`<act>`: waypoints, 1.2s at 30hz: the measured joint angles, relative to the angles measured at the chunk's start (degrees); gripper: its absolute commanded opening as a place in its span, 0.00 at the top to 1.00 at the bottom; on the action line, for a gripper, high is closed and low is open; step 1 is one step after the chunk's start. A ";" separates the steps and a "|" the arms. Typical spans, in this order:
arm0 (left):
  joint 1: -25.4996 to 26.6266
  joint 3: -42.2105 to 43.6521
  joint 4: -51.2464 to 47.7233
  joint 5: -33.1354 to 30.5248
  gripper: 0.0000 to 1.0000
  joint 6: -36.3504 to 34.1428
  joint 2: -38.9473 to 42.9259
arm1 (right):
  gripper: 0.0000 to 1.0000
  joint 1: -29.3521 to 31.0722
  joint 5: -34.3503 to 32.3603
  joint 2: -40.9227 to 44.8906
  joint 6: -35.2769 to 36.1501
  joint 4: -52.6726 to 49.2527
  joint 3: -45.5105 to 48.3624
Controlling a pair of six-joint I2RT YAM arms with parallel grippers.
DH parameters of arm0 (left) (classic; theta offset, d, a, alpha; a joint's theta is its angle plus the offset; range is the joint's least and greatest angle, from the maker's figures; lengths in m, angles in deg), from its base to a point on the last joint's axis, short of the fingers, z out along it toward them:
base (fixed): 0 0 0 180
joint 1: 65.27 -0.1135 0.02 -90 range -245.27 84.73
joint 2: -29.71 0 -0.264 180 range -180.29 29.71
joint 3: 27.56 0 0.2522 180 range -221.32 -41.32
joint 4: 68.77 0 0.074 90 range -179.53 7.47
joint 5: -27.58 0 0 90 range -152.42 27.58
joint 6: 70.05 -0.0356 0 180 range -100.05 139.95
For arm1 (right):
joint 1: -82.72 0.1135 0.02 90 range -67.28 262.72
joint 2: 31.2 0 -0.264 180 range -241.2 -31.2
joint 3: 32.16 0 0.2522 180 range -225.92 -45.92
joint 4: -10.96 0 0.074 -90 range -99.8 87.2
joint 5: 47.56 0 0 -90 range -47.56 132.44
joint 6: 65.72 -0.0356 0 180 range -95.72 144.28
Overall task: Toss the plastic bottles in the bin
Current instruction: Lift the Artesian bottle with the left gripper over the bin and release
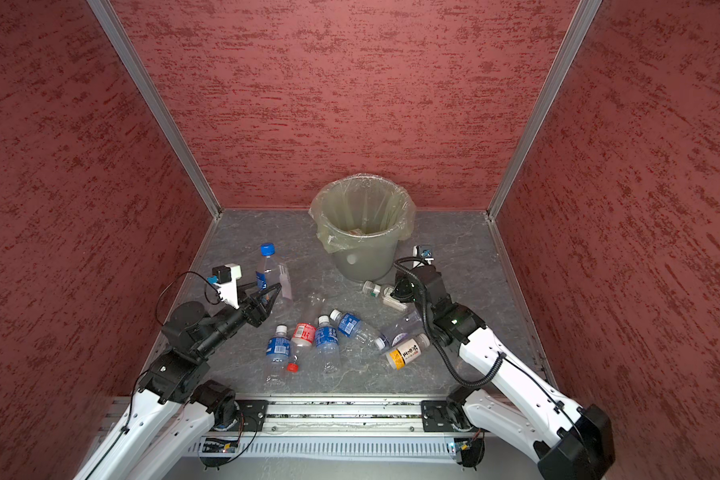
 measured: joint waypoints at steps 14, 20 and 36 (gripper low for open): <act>0.81 -27.43 11.56 4.96 0.47 2.25 -30.93 | 0.24 0.00 0.00 1.11 -0.02 0.63 0.68; 1.16 -55.69 12.83 7.19 0.00 2.01 -60.37 | 0.24 0.00 0.04 2.89 -0.42 0.76 1.09; -0.42 -58.42 9.07 8.96 0.01 1.90 -61.68 | 0.21 0.00 0.48 3.72 -0.85 0.04 2.45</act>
